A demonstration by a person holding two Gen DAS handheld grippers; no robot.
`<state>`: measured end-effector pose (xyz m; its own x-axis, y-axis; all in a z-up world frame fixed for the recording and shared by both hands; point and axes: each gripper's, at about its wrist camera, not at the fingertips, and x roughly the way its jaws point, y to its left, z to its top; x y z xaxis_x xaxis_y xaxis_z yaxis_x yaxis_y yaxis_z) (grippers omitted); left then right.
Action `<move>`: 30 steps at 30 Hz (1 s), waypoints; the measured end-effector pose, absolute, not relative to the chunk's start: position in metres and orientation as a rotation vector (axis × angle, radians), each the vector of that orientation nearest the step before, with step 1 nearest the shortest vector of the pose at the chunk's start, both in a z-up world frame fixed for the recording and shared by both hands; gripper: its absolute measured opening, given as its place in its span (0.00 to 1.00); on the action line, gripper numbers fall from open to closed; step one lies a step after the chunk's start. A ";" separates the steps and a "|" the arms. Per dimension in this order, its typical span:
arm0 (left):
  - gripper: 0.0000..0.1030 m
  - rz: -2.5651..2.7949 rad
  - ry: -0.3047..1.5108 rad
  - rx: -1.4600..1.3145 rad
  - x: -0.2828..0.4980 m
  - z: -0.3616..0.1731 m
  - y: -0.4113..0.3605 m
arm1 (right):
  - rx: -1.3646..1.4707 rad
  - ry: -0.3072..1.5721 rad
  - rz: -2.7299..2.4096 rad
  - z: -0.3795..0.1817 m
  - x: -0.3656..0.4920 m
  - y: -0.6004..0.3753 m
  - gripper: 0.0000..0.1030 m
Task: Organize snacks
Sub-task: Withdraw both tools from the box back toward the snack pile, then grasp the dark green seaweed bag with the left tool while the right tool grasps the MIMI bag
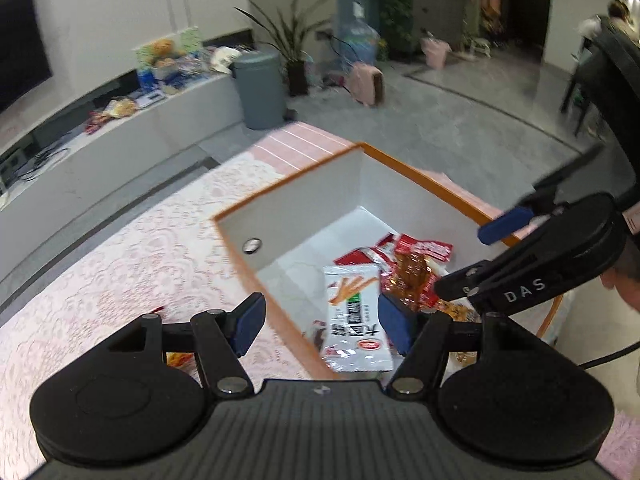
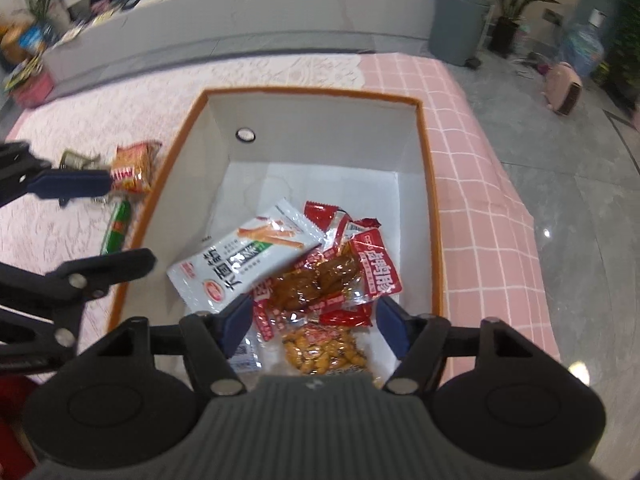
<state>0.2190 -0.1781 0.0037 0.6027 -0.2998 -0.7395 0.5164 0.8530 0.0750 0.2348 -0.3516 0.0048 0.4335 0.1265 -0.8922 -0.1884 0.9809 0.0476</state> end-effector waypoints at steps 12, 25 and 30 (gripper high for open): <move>0.74 -0.306 0.717 0.166 0.189 0.020 -0.099 | 0.036 0.887 0.158 0.023 0.190 -0.300 0.68; 0.74 -0.187 0.758 0.075 0.174 -0.003 -0.006 | 0.057 0.749 0.287 0.007 0.162 -0.204 0.68; 0.74 -0.158 0.793 0.051 0.173 -0.019 0.021 | 0.033 0.742 0.315 -0.007 0.164 -0.170 0.67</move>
